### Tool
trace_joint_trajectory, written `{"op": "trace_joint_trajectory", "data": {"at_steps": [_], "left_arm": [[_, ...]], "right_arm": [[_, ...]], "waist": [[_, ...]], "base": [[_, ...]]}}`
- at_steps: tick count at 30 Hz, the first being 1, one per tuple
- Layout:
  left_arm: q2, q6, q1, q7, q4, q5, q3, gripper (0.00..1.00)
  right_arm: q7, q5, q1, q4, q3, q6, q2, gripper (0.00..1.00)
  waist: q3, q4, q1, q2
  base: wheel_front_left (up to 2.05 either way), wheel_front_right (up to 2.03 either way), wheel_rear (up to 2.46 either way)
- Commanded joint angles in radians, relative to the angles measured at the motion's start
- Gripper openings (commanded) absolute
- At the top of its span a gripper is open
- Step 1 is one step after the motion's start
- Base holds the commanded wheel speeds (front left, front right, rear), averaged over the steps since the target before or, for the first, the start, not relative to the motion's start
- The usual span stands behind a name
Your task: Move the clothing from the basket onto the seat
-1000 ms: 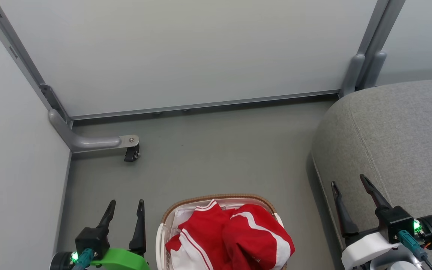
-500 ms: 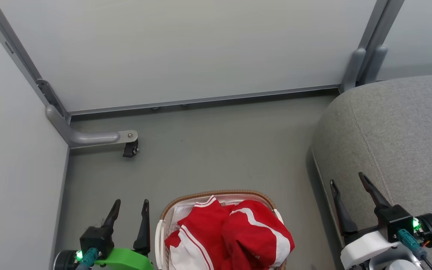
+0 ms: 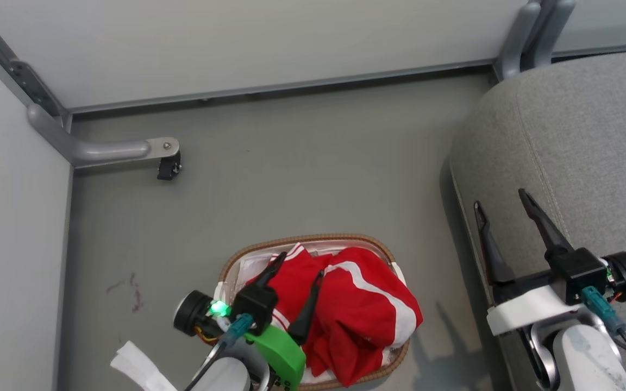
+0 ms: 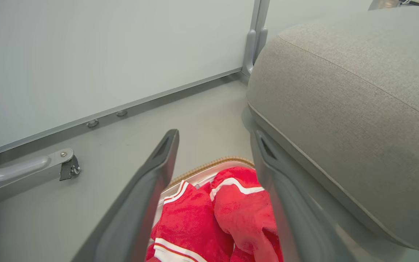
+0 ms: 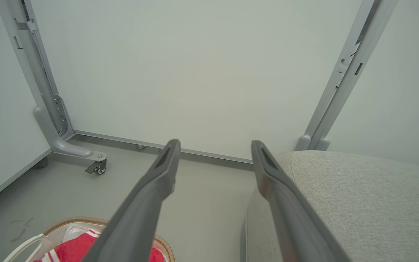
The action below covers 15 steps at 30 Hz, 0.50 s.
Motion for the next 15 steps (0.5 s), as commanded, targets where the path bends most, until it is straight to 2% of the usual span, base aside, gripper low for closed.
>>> {"op": "trace_joint_trajectory", "data": {"at_steps": [1,8,15], "left_arm": [[0.007,-0.003,-0.042,0.000,0.022,-0.009,-0.035,1.00],[0.029,-0.003,-0.200,0.000,0.194,-0.042,-0.253,1.00],[0.052,-0.003,-0.335,0.000,0.369,-0.085,-0.375,1.00]], "right_arm": [[-0.002,0.003,-0.027,-0.011,-0.004,0.000,-0.005,1.00],[-0.002,0.023,-0.113,-0.065,-0.006,0.000,-0.004,1.00],[-0.002,0.054,-0.176,-0.109,0.015,0.000,-0.004,1.00]], "waist": [[0.113,-0.044,0.0000,0.0000],[0.272,-0.109,0.0000,0.0000],[0.406,-0.175,0.0000,0.0000]], "base": [[0.00,0.00,0.00],[0.00,0.00,0.00],[0.00,0.00,0.00]]}}
